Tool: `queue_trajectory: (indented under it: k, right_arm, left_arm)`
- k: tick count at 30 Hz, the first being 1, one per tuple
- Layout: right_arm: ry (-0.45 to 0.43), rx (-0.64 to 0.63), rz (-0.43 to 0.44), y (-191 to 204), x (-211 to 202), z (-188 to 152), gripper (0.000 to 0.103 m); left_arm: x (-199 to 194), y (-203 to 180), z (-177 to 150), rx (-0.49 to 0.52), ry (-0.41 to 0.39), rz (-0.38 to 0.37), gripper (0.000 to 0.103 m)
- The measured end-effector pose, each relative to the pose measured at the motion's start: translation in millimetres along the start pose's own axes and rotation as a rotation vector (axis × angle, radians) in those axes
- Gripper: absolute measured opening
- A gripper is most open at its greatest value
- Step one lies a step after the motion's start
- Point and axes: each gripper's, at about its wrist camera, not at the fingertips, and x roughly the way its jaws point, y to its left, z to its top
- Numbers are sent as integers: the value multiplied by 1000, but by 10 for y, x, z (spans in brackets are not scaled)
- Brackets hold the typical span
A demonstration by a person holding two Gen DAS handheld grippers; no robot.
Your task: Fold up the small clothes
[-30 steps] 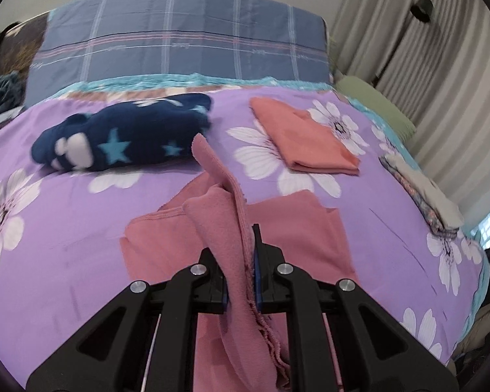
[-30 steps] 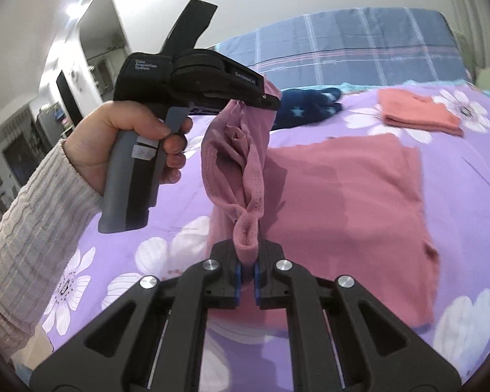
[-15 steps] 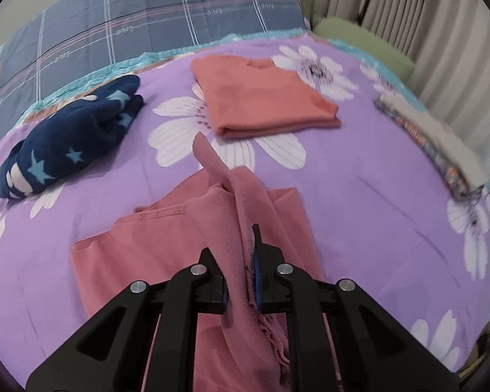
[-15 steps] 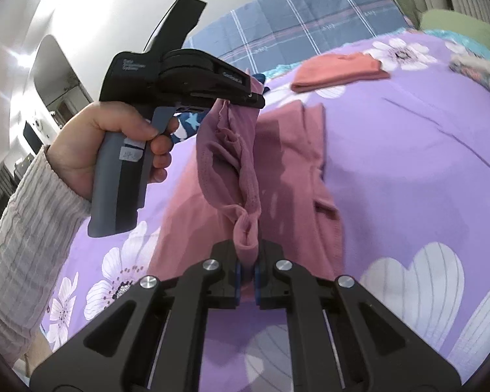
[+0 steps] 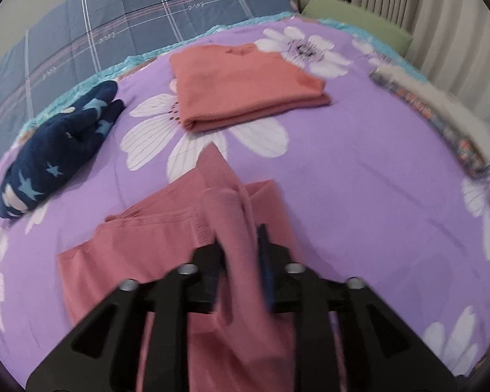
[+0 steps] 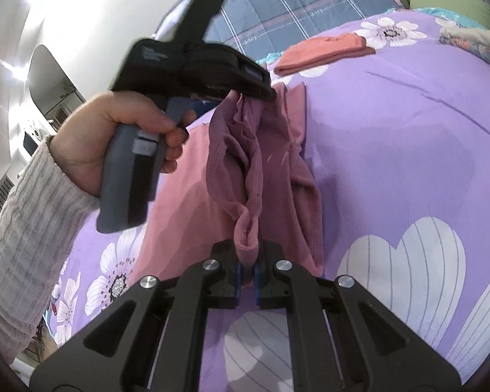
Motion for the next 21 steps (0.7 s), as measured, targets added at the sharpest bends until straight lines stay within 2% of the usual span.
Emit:
queue_trajectory:
  k: [1, 2, 6, 9, 13, 16, 21]
  right_arm:
    - [14, 20, 3, -40, 13, -20, 6]
    - [24, 37, 6, -77, 21, -42, 6]
    - [50, 92, 32, -201, 33, -87, 7]
    - [54, 111, 50, -239, 32, -87, 7]
    - [56, 107, 49, -233, 32, -92, 8]
    - [60, 106, 49, -224, 26, -92, 10]
    - [73, 92, 39, -189, 55, -41, 12]
  left_arm:
    - [-61, 5, 19, -6, -24, -10, 40]
    - [-141, 4, 40, -5, -52, -11, 43]
    - [-538, 16, 63, 24, -143, -9, 52]
    - [-828, 71, -118, 37, -186, -8, 58]
    - [-1023, 116, -593, 90, -182, 6, 68]
    - [-1099, 170, -1120, 117, -159, 48, 72]
    - [-1180, 296, -1963, 61, -101, 53, 72]
